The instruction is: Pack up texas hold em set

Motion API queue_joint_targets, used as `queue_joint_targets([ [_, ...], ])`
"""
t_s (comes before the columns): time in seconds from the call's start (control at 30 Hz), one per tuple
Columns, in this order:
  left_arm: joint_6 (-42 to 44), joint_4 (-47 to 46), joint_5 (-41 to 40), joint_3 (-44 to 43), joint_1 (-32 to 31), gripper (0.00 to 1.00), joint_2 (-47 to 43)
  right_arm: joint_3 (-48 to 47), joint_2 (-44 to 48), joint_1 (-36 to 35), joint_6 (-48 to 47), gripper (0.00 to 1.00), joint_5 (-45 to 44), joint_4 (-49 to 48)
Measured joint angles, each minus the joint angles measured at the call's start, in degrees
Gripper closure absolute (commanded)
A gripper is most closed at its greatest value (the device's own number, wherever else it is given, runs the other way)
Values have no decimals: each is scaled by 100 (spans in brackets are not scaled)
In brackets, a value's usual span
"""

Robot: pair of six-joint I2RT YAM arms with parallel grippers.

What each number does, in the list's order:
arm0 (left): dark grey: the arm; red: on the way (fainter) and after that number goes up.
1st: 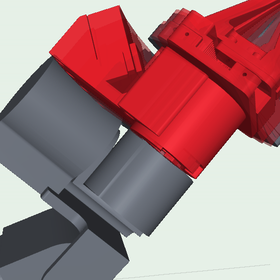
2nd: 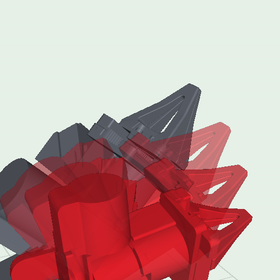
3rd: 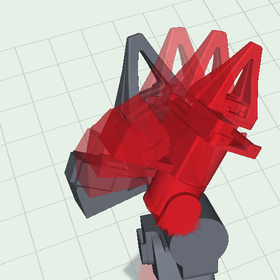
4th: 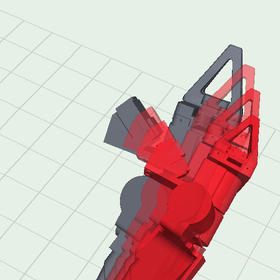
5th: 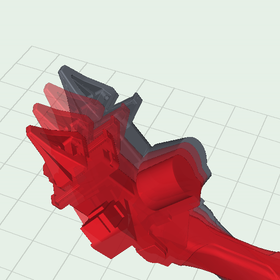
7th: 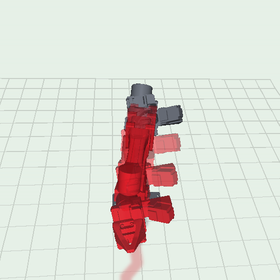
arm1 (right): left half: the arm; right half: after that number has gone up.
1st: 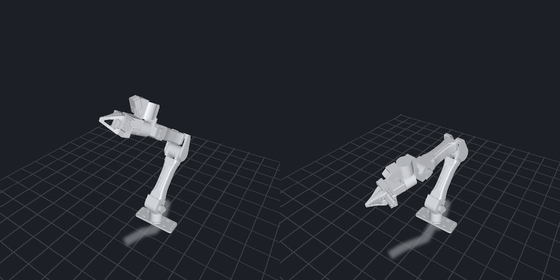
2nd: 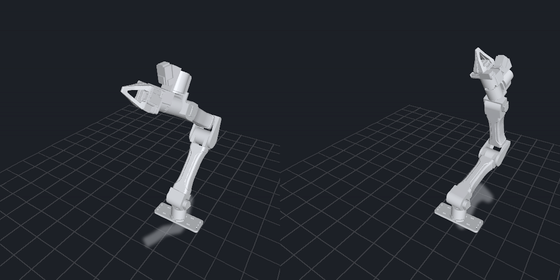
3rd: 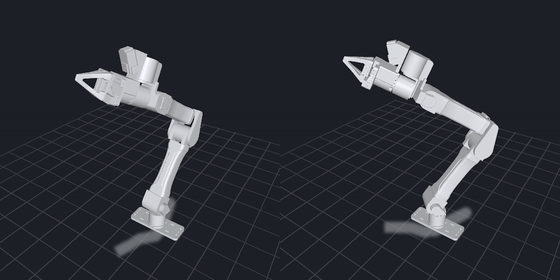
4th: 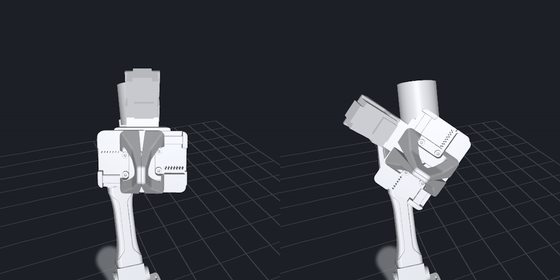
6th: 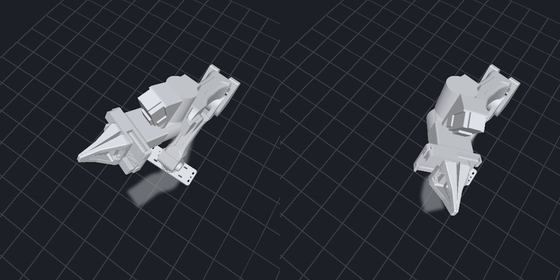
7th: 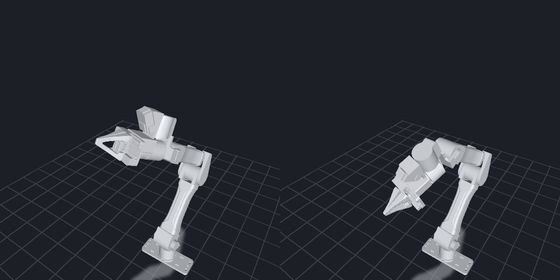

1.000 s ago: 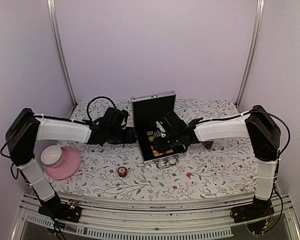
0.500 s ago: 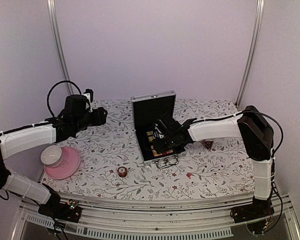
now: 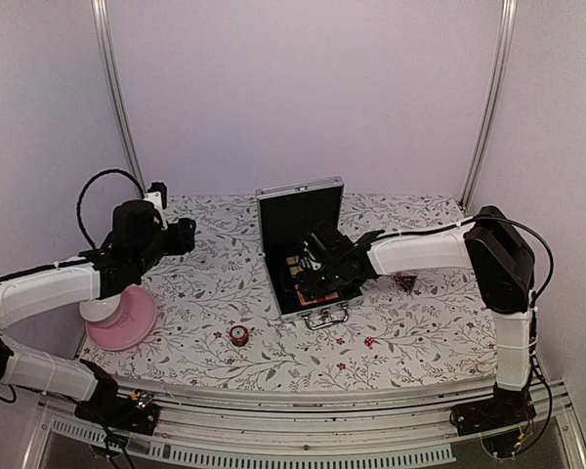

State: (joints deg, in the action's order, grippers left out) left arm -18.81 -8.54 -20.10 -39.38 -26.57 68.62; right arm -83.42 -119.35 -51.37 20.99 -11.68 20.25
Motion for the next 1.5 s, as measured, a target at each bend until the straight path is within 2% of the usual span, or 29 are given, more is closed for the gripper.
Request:
queue_joint_targets([
  [0.1,-17,-81,-48,22,13,27,0,-20,0,0,57,7,46,31],
  [0.33,-24,-376,-249,472,20,27,-61,-63,157,0,66,0,87,271],
  [0.4,2,-584,-337,737,24,27,-181,-61,372,0,59,1,33,369],
  [0.5,76,-931,-442,1143,24,27,-367,33,968,20,17,1,-101,442],
  [0.6,170,-1351,-544,1572,24,27,-505,494,1952,170,-59,1,-125,396],
  [0.7,166,-1746,-603,1956,31,28,-614,1176,2874,612,-181,1,-28,273],
  [0.8,179,-1912,-605,2085,35,28,-717,1875,3388,1386,-293,1,186,214],
  [0.9,203,-2044,-625,2085,35,27,-892,2380,3362,2232,-389,1,407,240],
  [1.0,214,-2142,-645,2111,35,27,-1095,2505,3165,2697,-535,1,501,334],
  [1.3,229,-2203,-739,2155,39,27,-1200,2393,2374,3314,-1445,1,1515,210],
  [1.5,232,-2205,-743,2155,39,27,-1191,2188,1779,3351,-1821,0,1611,240],
])
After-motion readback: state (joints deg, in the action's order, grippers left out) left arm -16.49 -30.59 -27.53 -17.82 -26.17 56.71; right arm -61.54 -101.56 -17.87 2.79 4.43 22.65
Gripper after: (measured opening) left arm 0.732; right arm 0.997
